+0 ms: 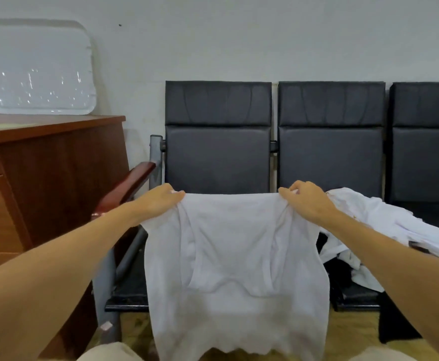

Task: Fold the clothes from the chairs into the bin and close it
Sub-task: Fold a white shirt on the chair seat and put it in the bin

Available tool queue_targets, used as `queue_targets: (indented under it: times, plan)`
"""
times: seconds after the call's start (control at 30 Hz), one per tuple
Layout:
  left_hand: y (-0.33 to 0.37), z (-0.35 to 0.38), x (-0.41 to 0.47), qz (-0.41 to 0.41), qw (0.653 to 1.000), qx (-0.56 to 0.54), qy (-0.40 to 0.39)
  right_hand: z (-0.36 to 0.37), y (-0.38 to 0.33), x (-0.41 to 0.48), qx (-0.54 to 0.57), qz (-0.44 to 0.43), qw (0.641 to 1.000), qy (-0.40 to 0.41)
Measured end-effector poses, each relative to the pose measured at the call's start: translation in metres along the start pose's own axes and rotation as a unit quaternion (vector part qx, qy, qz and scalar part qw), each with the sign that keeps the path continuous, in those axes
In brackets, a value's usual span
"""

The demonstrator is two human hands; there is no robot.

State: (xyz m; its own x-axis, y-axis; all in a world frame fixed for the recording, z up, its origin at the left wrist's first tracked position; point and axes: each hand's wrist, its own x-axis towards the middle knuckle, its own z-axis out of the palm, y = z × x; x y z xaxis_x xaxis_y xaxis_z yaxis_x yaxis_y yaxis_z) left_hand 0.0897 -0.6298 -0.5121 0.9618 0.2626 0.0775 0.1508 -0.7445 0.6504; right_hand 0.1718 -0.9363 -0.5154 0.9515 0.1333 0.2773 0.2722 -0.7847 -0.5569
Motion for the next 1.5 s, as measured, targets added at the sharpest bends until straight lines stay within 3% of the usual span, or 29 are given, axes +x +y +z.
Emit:
queue_targets:
  times: [0.23, 0.4, 0.77, 0.97, 1.13, 1.3, 1.5]
  plan:
    - [-0.046, 0.039, 0.052, 0.033, 0.996, 0.080, 0.017, 0.063, 0.041, 0.042, -0.130, -0.080, 0.988, -0.035]
    - [-0.077, 0.071, 0.097, 0.009, 0.989, 0.146, -0.018, 0.107, 0.066, 0.073, -0.155, -0.091, 0.982, -0.052]
    - [-0.132, 0.139, 0.187, -0.008, 0.973, 0.231, -0.009, 0.203, 0.106, 0.151, -0.195, -0.129, 0.970, -0.071]
    - [-0.149, 0.160, 0.251, 0.002, 0.975, 0.215, 0.054, 0.244, 0.116, 0.215, -0.217, -0.150, 0.964, -0.044]
    - [-0.154, 0.171, 0.294, 0.056, 0.952, 0.268, 0.139, 0.266, 0.118, 0.255, -0.250, -0.136, 0.959, 0.006]
    - [-0.156, 0.185, 0.284, 0.045, 0.955, 0.266, 0.122, 0.263, 0.120, 0.248, -0.256, -0.142, 0.956, -0.019]
    - [-0.132, 0.182, 0.226, 0.038, 0.979, 0.200, 0.001, 0.226, 0.107, 0.190, -0.314, -0.282, 0.904, -0.070]
